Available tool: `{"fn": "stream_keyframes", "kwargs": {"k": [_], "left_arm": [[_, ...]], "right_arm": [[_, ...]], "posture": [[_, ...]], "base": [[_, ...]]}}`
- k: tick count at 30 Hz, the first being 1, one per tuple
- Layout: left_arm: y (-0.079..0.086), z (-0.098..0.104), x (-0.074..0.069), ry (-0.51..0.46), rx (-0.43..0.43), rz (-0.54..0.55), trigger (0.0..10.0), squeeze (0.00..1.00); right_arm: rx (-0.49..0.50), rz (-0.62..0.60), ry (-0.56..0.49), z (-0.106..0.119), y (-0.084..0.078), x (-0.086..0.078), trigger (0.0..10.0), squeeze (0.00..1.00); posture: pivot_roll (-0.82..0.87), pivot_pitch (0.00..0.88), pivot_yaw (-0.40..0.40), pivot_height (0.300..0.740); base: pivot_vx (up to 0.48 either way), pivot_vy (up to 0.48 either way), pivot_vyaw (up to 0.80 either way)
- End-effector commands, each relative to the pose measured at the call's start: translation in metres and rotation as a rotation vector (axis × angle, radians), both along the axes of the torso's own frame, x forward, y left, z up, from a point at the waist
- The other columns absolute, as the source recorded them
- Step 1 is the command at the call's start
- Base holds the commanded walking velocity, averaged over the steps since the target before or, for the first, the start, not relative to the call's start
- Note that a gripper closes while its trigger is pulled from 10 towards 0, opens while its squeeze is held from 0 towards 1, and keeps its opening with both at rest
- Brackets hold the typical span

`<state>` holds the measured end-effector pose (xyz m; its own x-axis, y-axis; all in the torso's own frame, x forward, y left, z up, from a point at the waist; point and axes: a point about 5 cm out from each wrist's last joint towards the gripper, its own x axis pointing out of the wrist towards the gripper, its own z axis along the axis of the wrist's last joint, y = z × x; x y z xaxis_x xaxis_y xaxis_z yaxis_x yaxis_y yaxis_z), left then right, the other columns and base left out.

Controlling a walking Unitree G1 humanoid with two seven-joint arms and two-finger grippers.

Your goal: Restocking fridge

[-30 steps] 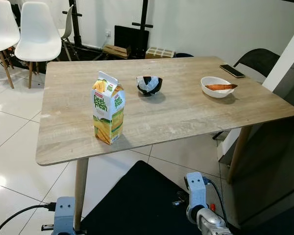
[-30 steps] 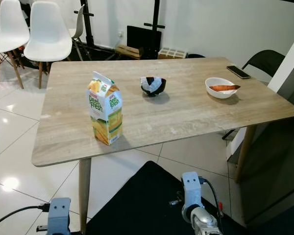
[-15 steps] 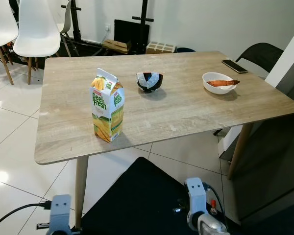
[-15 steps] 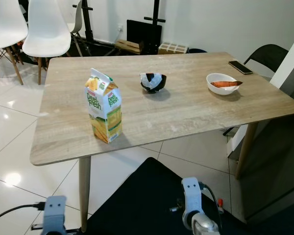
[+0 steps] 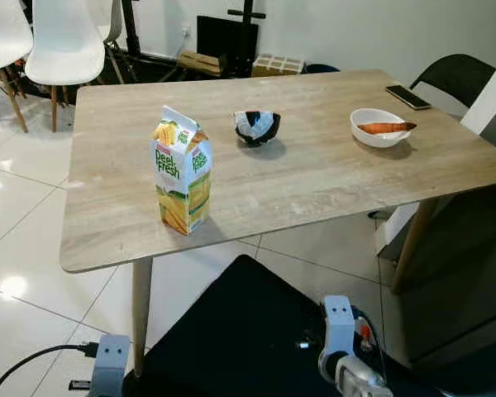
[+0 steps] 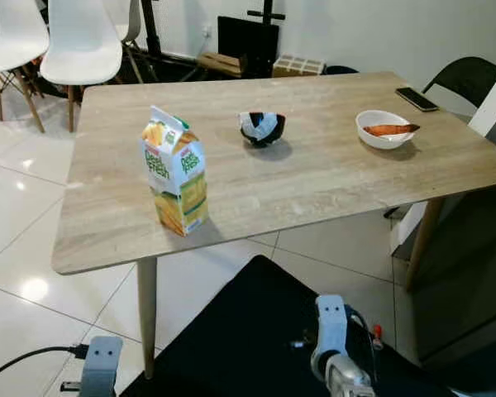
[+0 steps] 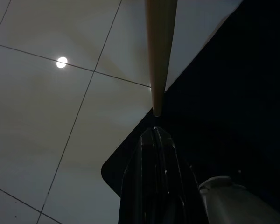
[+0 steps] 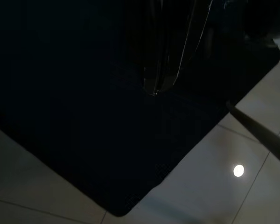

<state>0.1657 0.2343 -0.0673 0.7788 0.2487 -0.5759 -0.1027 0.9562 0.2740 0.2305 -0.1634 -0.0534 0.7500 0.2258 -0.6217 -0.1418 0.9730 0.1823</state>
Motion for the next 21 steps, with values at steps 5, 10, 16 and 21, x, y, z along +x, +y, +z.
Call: {"fn": "stream_keyframes", "kwargs": {"k": [5,10,16,21], "left_arm": [[0.007,0.002,0.003,0.007,-0.029,0.012,10.0,0.0],[0.005,0.002,0.006,0.011,-0.03,-0.006,10.0,0.0],[-0.002,0.0,0.006,0.019,-0.032,-0.003,10.0,0.0],[-0.01,-0.004,0.001,0.034,-0.06,-0.028,10.0,0.0]], "right_arm": [[-0.025,0.0,0.023,-0.003,0.0,-0.003,10.0,0.0],[-0.09,-0.003,0.013,-0.002,-0.003,-0.001,10.0,0.0],[-0.107,0.11,-0.004,-0.002,0.0,-0.004,10.0,0.0],[-0.131,0.052,0.046,-0.008,-0.007,-0.012,10.0,0.0]], "posture": [[-0.01,0.095,-0.09,0.74],[-0.01,0.094,-0.089,0.74],[0.0,0.095,-0.098,0.74],[0.01,0.094,-0.096,0.74]], "base": [[0.0,0.0,0.0],[0.0,0.0,0.0],[0.0,0.0,0.0],[0.0,0.0,0.0]]}}
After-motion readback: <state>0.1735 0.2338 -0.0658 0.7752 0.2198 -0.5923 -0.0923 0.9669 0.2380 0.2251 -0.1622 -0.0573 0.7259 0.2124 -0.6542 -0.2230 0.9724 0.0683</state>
